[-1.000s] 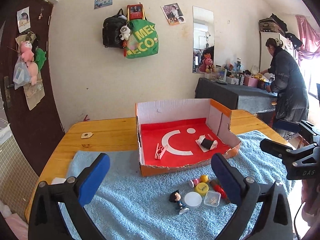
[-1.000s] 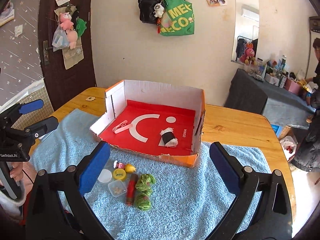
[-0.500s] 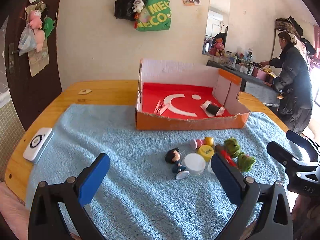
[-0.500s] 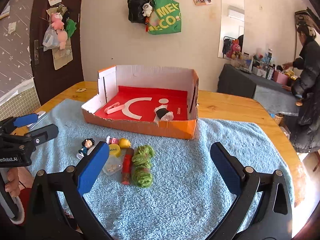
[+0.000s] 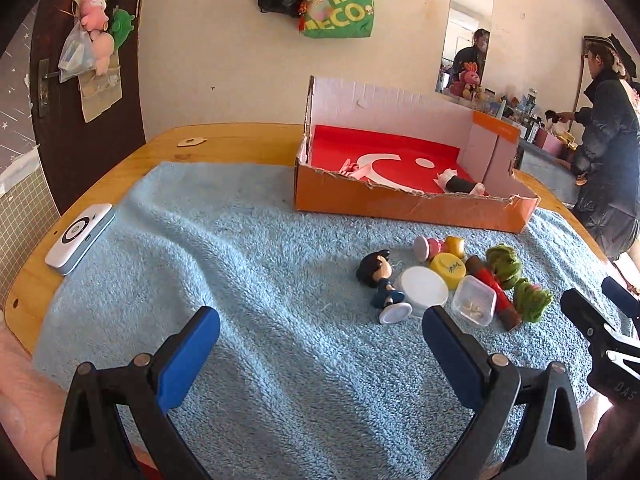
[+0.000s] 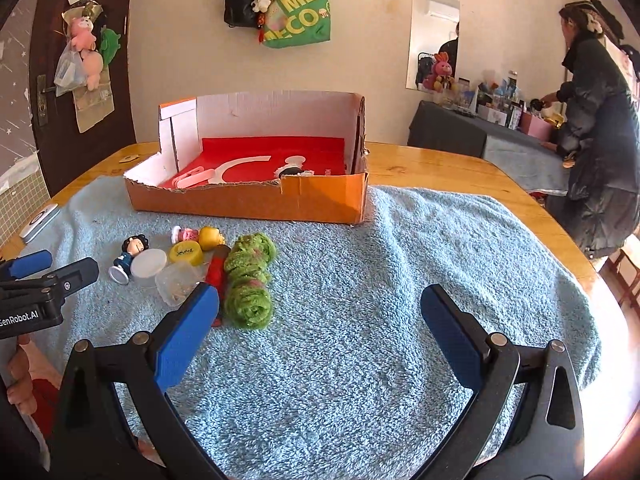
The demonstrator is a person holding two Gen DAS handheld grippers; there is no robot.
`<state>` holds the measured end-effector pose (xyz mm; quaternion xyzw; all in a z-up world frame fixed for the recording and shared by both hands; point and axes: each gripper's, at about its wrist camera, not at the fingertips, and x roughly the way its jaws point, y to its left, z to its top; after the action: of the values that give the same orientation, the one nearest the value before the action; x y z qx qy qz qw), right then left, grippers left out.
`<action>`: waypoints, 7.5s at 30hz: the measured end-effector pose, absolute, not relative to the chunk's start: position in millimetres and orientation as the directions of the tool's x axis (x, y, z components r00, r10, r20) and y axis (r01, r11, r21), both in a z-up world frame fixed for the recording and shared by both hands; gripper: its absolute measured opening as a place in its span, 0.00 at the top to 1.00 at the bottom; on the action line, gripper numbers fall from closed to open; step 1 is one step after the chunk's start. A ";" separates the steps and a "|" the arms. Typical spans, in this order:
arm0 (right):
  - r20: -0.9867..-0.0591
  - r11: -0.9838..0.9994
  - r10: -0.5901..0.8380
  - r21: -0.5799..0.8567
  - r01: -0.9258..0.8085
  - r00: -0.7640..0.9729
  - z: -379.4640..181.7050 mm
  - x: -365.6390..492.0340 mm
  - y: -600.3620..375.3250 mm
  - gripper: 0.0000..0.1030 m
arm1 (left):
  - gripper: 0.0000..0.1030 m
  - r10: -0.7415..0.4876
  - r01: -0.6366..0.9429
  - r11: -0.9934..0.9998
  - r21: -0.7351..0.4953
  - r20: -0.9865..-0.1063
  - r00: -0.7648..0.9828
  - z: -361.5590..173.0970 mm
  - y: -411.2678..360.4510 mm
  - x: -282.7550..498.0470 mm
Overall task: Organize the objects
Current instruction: 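Withdraw both tools from the box back over the remaining toys, then grasp the cartoon figurine with the left tool while the right tool grasps a green knitted ball, then carry the figurine and green ball into the box above the red mat, then open both tools to set the figurine and green ball on the mat, then withdraw both tools from the box toward the remaining toys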
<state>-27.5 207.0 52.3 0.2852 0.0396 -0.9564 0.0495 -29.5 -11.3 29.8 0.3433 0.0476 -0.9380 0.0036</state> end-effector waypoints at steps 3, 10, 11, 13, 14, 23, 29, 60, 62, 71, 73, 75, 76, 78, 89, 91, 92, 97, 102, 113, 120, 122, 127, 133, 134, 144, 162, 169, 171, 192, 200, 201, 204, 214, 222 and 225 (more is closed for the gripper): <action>-0.563 -0.991 -0.090 -0.033 0.131 -0.821 50.4 -29.8 207.5 0.00 | 0.00 0.033 0.031 -0.996 -0.088 -0.647 -0.762 28.3 -9.0 -30.0; -0.577 -0.994 -0.087 0.003 0.105 -0.812 47.0 -34.8 215.8 0.00 | 0.00 0.030 0.032 -0.996 -0.084 -0.649 -0.761 27.2 -8.2 -31.0; -0.581 -0.995 -0.089 0.009 0.104 -0.809 46.5 -35.4 216.8 0.00 | 0.00 0.030 0.031 -0.996 -0.083 -0.648 -0.761 27.1 -7.9 -31.1; -0.588 -0.994 -0.096 0.019 0.105 -0.803 45.4 -37.4 218.0 0.00 | 0.00 0.029 0.027 -0.997 -0.077 -0.647 -0.762 27.3 -6.8 -32.2; -0.591 -0.994 -0.098 0.021 0.106 -0.801 45.2 -38.7 218.0 0.00 | 0.00 0.029 0.025 -0.997 -0.074 -0.647 -0.762 27.4 -6.4 -32.8; -0.619 -0.990 -0.116 0.006 0.143 -0.776 43.6 -54.0 209.4 0.00 | 0.00 0.034 -0.002 -0.999 -0.049 -0.673 -0.738 23.5 -3.8 -47.5; -0.661 -0.987 -0.111 -0.017 0.162 -0.742 36.8 -67.5 203.5 0.00 | 0.00 0.036 -0.013 -0.999 -0.038 -0.703 -0.710 18.4 -6.0 -60.2; -0.653 -0.974 -0.147 -0.034 0.223 -0.743 33.6 -63.3 204.7 0.01 | 0.25 0.044 -0.079 -0.997 0.018 -0.702 -0.711 13.1 -5.1 -75.8; -0.650 -0.970 -0.150 -0.049 0.238 -0.745 34.7 -63.9 201.1 0.04 | 0.28 0.050 -0.091 -0.996 0.021 -0.700 -0.713 13.9 -2.8 -75.9; -0.661 -0.964 -0.185 -0.019 0.264 -0.727 30.9 -69.8 200.2 0.24 | 0.47 0.112 -0.154 -0.988 -0.003 -0.699 -0.706 15.0 2.5 -76.3; -0.674 -0.964 -0.193 -0.005 0.266 -0.713 25.9 -71.7 201.9 0.27 | 0.51 0.112 -0.156 -0.988 0.001 -0.696 -0.709 14.9 4.0 -75.4; -0.671 -0.964 -0.188 -0.014 0.266 -0.718 23.4 -70.1 200.9 0.29 | 0.58 0.113 -0.159 -0.987 0.002 -0.693 -0.712 15.1 5.2 -75.1; -0.667 -0.963 -0.184 -0.025 0.269 -0.722 23.5 -69.0 199.4 0.32 | 0.64 0.117 -0.162 -0.987 0.000 -0.694 -0.711 15.2 6.2 -75.0; -0.664 -0.960 -0.189 -0.030 0.278 -0.723 24.1 -67.7 197.1 0.40 | 0.68 0.117 -0.166 -0.986 0.003 -0.697 -0.708 15.9 7.9 -74.7; -0.641 -0.945 -0.253 0.002 0.328 -0.725 30.7 -60.2 192.8 0.70 | 0.79 0.156 -0.173 -0.984 -0.046 -0.699 -0.698 19.1 1.0 -70.1; -0.631 -0.945 -0.254 0.000 0.327 -0.733 34.4 -58.3 192.8 0.70 | 0.79 0.167 -0.176 -0.983 -0.059 -0.695 -0.699 22.0 -0.5 -68.0; -0.624 -0.946 -0.256 0.003 0.325 -0.738 36.8 -57.5 193.4 0.70 | 0.79 0.174 -0.178 -0.982 -0.067 -0.691 -0.702 24.2 -1.0 -66.8; -0.593 -0.947 -0.263 0.009 0.321 -0.761 53.4 -54.8 195.9 0.70 | 0.79 0.183 -0.187 -0.980 -0.063 -0.648 -0.739 44.8 -2.7 -57.5; -0.561 -0.947 -0.269 0.005 0.322 -0.783 69.3 -51.9 197.2 0.70 | 0.79 0.197 -0.201 -0.978 -0.063 -0.609 -0.768 61.6 -3.8 -49.7; -0.566 -0.945 -0.284 0.029 0.325 -0.774 70.3 -51.9 196.8 0.70 | 0.79 0.210 -0.215 -0.974 -0.063 -0.592 -0.778 72.6 -1.6 -45.6; -0.547 -0.940 -0.296 0.022 0.340 -0.783 91.7 -65.2 193.8 0.70 | 0.79 0.225 -0.228 -0.971 -0.068 -0.573 -0.788 92.4 0.2 -60.9; -0.542 -0.937 -0.305 0.022 0.349 -0.783 99.8 -75.9 191.6 0.70 | 0.79 0.237 -0.240 -0.968 -0.072 -0.576 -0.782 98.5 2.6 -72.3; -0.558 -0.918 -0.337 0.018 0.395 -0.758 114.6 -112.7 179.5 0.70 | 0.79 0.277 -0.285 -0.955 -0.085 -0.602 -0.749 105.4 11.3 -105.6; -0.639 -0.879 -0.395 0.055 0.473 -0.660 108.9 -163.1 167.3 0.70 | 0.79 0.336 -0.358 -0.927 -0.112 -0.674 -0.657 94.4 22.6 -148.6; -0.659 -0.872 -0.399 0.058 0.486 -0.637 106.0 -171.1 165.9 0.70 | 0.79 0.345 -0.372 -0.921 -0.117 -0.687 -0.639 91.0 25.4 -154.5; -0.804 -0.829 -0.390 0.096 0.551 -0.448 75.1 -223.5 157.6 0.70 | 0.79 0.315 -0.410 -0.909 -0.076 -0.770 -0.555 61.2 34.8 -196.9; -0.854 -0.797 -0.389 0.124 0.590 -0.346 51.9 -237.8 151.8 0.70 | 0.79 0.283 -0.408 -0.910 -0.065 -0.818 -0.501 37.3 29.6 -219.6; -0.856 -0.801 -0.388 0.130 0.585 -0.342 53.2 -236.9 154.0 0.70 | 0.79 0.274 -0.424 -0.905 -0.040 -0.815 -0.510 35.2 34.7 -217.4; -0.857 -0.798 -0.386 0.125 0.589 -0.341 53.7 -235.5 153.2 0.68 | 0.79 0.271 -0.426 -0.904 -0.033 -0.815 -0.512 34.8 35.6 -216.8; -0.855 -0.807 -0.388 0.133 0.576 -0.345 52.4 -237.6 154.0 0.38 | 0.66 0.281 -0.425 -0.904 -0.044 -0.810 -0.515 36.5 30.5 -216.0; -0.854 -0.809 -0.387 0.135 0.572 -0.347 53.1 -237.7 154.4 0.38 | 0.66 0.286 -0.426 -0.903 -0.047 -0.807 -0.516 39.0 30.3 -213.3; -0.854 -0.810 -0.387 0.134 0.571 -0.348 53.3 -237.4 154.5 0.38 | 0.65 0.286 -0.425 -0.904 -0.048 -0.807 -0.517 39.4 30.0 -212.8; -0.853 -0.808 -0.388 0.133 0.573 -0.349 54.2 -236.8 154.9 0.38 | 0.62 0.288 -0.422 -0.905 -0.051 -0.804 -0.521 41.0 28.7 -210.5; -0.844 -0.814 -0.379 0.109 0.571 -0.380 69.7 -227.2 154.3 0.38 | 0.54 0.289 -0.412 -0.910 -0.041 -0.778 -0.559 59.6 22.3 -194.0; -0.812 -0.822 -0.390 0.095 0.562 -0.434 92.8 -204.8 154.7 0.32 | 0.54 0.284 -0.394 -0.919 -0.026 -0.735 -0.615 83.8 14.5 -168.8; -0.798 -0.823 -0.398 0.092 0.560 -0.454 102.0 -193.1 156.1 0.32 | 0.49 0.278 -0.385 -0.923 -0.012 -0.712 -0.645 93.5 12.9 -156.7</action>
<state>-193.1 156.1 102.0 0.4397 0.0924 -0.8475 0.2825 -156.7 12.9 93.5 0.3794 -0.0705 -0.9042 -0.1832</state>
